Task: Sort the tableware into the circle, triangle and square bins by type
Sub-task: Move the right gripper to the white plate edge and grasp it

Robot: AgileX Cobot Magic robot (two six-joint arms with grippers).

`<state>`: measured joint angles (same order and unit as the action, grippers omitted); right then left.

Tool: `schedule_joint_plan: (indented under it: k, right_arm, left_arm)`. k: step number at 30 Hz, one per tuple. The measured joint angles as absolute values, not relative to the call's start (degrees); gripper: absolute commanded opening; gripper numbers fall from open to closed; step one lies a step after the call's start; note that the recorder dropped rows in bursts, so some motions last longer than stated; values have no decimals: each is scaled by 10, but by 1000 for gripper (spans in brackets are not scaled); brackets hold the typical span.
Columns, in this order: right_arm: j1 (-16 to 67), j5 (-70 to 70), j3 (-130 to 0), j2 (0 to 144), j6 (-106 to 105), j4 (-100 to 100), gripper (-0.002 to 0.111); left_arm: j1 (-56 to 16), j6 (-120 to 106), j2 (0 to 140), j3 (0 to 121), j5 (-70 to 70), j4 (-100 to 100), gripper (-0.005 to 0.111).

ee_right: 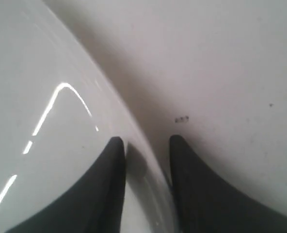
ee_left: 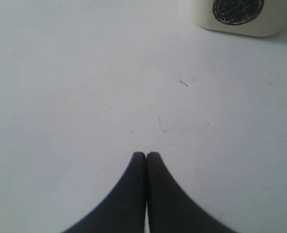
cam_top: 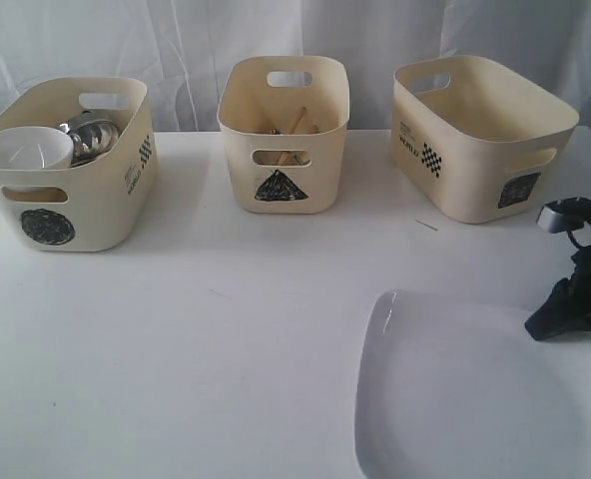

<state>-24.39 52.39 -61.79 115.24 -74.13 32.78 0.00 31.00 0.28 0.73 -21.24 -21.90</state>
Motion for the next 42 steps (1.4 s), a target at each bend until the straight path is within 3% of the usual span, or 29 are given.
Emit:
schedule_joint_plan:
  k: [2, 18, 33, 42]
  right_arm:
    - [-234, 531, -619, 1151, -695, 299, 0]
    - [-233, 680, -596, 1174, -614, 381, 0]
    - [-204, 676, -596, 1176, -613, 414, 0]
    - [-204, 691, -595, 1176, -570, 373, 25]
  left_arm:
    - [0, 310, 3, 7, -212, -219, 0]
    - [0, 310, 3, 7, -212, -219, 0]
    - [0, 310, 3, 7, -212, -219, 0]
    - [0, 310, 3, 7, -212, -219, 0]
